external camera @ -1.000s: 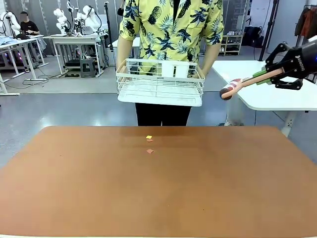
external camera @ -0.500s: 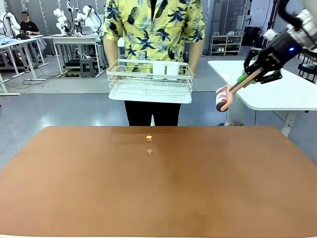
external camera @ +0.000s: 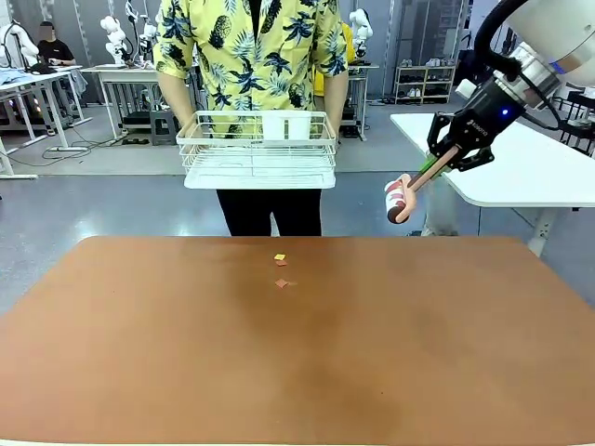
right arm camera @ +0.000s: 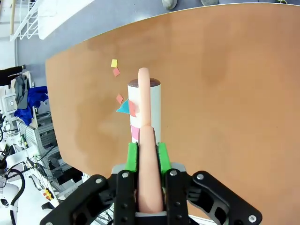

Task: Clean the table.
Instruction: Clean the table with the Lint Roller when the human lifts the Dish drying rack.

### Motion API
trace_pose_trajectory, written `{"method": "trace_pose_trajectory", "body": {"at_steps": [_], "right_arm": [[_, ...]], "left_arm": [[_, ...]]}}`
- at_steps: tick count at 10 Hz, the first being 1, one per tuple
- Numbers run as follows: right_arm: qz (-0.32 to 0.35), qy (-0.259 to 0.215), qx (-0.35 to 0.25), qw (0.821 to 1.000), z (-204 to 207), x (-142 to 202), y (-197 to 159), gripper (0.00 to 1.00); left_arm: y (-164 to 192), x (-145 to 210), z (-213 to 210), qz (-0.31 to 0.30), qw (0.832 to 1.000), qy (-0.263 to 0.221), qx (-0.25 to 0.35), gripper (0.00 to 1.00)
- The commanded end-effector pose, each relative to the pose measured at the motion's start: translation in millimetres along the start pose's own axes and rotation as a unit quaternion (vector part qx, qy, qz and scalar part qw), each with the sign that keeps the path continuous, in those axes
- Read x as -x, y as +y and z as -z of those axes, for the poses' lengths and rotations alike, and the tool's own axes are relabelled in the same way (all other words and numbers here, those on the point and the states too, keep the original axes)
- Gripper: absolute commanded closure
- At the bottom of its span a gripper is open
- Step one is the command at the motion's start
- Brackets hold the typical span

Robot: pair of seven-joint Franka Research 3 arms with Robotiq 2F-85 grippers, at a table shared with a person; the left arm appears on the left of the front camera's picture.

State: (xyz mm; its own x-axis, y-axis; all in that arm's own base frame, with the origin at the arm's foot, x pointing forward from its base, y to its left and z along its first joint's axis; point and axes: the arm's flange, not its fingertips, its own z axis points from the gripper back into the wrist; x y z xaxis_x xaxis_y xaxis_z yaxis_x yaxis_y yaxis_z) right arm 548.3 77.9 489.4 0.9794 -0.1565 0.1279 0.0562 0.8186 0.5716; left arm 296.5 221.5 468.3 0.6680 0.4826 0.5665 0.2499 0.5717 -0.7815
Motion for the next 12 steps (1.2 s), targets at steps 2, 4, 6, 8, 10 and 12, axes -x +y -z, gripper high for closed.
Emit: {"method": "trace_pose_trajectory", "body": {"at_steps": [2, 4, 6, 8, 10, 12], "right_arm": [[-0.001, -0.004, 0.000, 1.000, -6.3, 3.6, 0.6, 0.79], [0.001, -0.003, 0.000, 1.000, -3.6, -0.5, -1.3, 0.79], [-0.033, 0.023, -0.013, 0.999, 27.6, -24.6, -11.8, 0.79], [-0.039, 0.035, -0.016, 0.999, 53.4, -51.4, -16.6, 0.79], [-0.028, 0.044, -0.018, 0.998, 92.1, -55.4, -28.3, 0.79], [-0.003, 0.035, -0.032, 0.999, 114.6, -48.8, -40.9, 0.79]], "left_arm": [[0.1, -0.6, -1.7, 0.000, 1.000, -0.003, 0.002, 0.00], [0.1, -0.6, -1.7, 0.000, 1.000, -0.003, 0.002, 0.00], [0.1, -0.6, -1.7, 0.000, 1.000, -0.003, 0.002, 0.00], [0.1, -0.6, -1.7, 0.000, 1.000, -0.003, 0.002, 0.00], [0.1, -0.6, -1.7, 0.000, 1.000, -0.003, 0.002, 0.00], [0.1, -0.6, -1.7, 0.000, 1.000, -0.003, 0.002, 0.00]]}}
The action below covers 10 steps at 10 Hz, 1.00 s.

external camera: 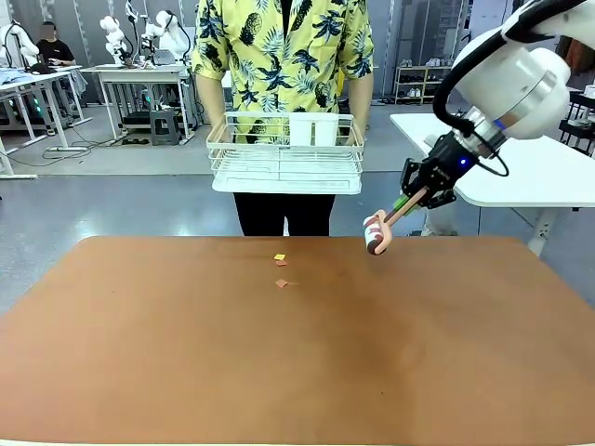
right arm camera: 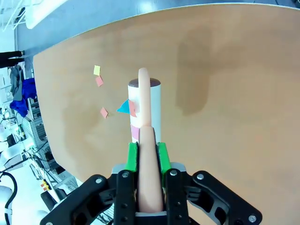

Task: Clean the table.
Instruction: Clean the table with the Lint Roller when the human lifts the Dish drying rack.

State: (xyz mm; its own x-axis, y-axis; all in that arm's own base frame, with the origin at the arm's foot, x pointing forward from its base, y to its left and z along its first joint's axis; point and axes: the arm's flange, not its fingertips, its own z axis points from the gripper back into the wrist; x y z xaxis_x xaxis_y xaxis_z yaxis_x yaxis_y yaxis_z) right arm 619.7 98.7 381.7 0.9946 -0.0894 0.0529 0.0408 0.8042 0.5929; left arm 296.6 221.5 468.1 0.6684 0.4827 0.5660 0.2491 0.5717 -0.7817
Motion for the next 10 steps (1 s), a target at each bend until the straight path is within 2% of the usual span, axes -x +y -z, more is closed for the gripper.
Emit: {"method": "trace_pose_trajectory", "body": {"at_steps": [1, 3, 8, 10], "right_arm": [[0.011, -0.004, -0.019, 1.000, 14.0, 7.9, -7.0, 0.79], [0.021, 0.021, -0.027, 0.999, 26.0, 16.8, -13.1, 0.79], [0.023, 0.036, -0.043, 0.998, 42.9, 32.7, -22.0, 0.79], [0.039, 0.034, -0.025, 0.998, 42.0, 23.0, -20.1, 0.79]], "left_arm": [[-0.1, -0.6, -1.8, 0.000, 1.000, -0.003, 0.002, 0.00], [-0.1, -0.6, -1.8, 0.000, 1.000, -0.003, 0.002, 0.00], [-0.1, -0.6, -1.8, 0.000, 1.000, -0.003, 0.002, 0.00], [-0.1, -0.6, -1.8, 0.000, 1.000, -0.003, 0.002, 0.00]]}}
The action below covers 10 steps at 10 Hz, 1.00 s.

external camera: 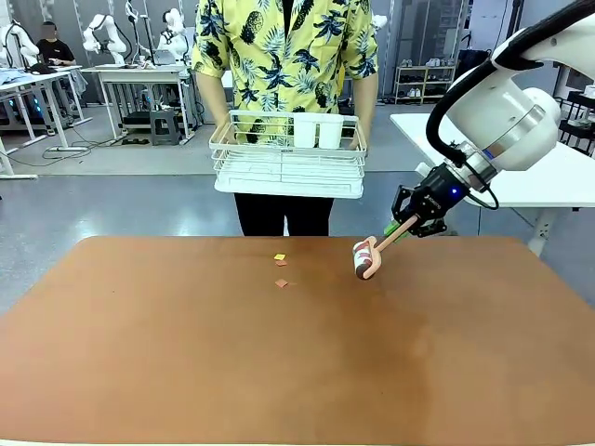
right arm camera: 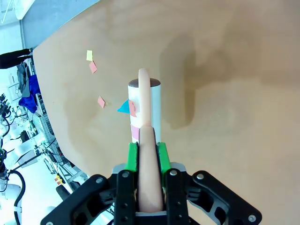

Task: Clean the table.
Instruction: Clean the table with the Lint Roller when the human lifts the Dish drying rack.

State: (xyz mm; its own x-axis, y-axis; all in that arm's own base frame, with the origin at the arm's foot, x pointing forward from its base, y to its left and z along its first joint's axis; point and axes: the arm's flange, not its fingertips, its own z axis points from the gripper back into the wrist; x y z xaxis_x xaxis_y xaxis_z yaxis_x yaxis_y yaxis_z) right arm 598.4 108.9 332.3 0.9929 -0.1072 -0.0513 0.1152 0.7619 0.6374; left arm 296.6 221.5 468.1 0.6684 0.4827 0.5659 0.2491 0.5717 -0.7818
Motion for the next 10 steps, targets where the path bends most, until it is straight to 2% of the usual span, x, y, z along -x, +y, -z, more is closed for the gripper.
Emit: {"method": "trace_pose_trajectory", "body": {"at_steps": [1, 4, 6, 10], "right_arm": [[0.000, -0.002, 0.003, 1.000, -1.6, -1.4, 2.1, 0.79], [-0.001, -0.002, 0.000, 1.000, -1.6, -1.1, 0.6, 0.79], [0.001, -0.010, -0.020, 1.000, 18.8, -6.0, -3.7, 0.79], [0.008, -0.030, -0.004, 1.000, 26.4, -11.1, -10.8, 0.79]], "left_arm": [[-0.1, -0.6, -1.8, 0.000, 1.000, -0.003, 0.002, 0.00], [-0.1, -0.6, -1.8, 0.000, 1.000, -0.003, 0.002, 0.00], [-0.1, -0.6, -1.8, 0.000, 1.000, -0.003, 0.002, 0.00], [-0.1, -0.6, -1.8, 0.000, 1.000, -0.003, 0.002, 0.00]]}}
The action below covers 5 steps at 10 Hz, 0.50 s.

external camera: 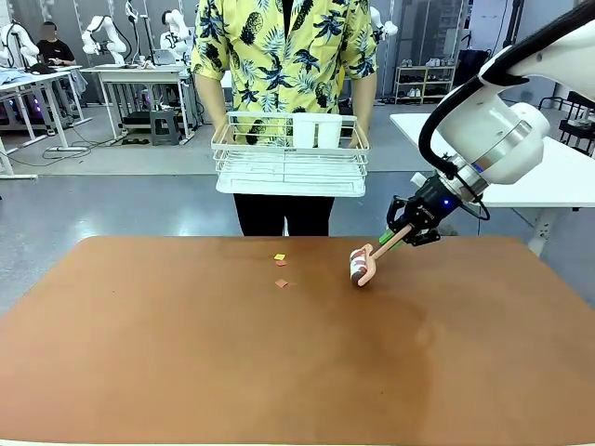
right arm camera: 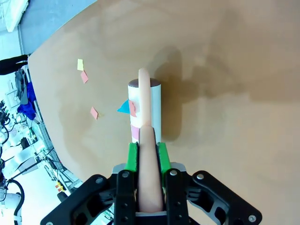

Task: Clean the table.
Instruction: Clean the table with the Lint Roller when the human lifts the Dish drying rack.

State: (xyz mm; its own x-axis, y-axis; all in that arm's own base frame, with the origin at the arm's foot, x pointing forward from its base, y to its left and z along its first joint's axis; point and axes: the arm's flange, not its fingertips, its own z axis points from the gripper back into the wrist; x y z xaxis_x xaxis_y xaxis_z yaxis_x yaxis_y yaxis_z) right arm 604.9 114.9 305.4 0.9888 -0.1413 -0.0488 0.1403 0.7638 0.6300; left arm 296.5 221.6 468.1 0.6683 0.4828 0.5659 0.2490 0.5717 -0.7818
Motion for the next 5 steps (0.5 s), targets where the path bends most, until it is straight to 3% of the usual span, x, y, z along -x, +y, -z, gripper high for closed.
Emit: {"method": "trace_pose_trajectory", "body": {"at_steps": [1, 5], "right_arm": [[-0.004, -0.022, -0.009, 1.000, 4.5, -5.5, 0.1, 0.79], [-0.005, 0.038, 0.001, 0.999, 58.4, -1.1, -1.5, 0.79]], "left_arm": [[-0.1, -0.6, -1.8, 0.000, 1.000, -0.003, 0.002, 0.00], [-0.1, -0.6, -1.8, 0.000, 1.000, -0.003, 0.002, 0.00]]}}
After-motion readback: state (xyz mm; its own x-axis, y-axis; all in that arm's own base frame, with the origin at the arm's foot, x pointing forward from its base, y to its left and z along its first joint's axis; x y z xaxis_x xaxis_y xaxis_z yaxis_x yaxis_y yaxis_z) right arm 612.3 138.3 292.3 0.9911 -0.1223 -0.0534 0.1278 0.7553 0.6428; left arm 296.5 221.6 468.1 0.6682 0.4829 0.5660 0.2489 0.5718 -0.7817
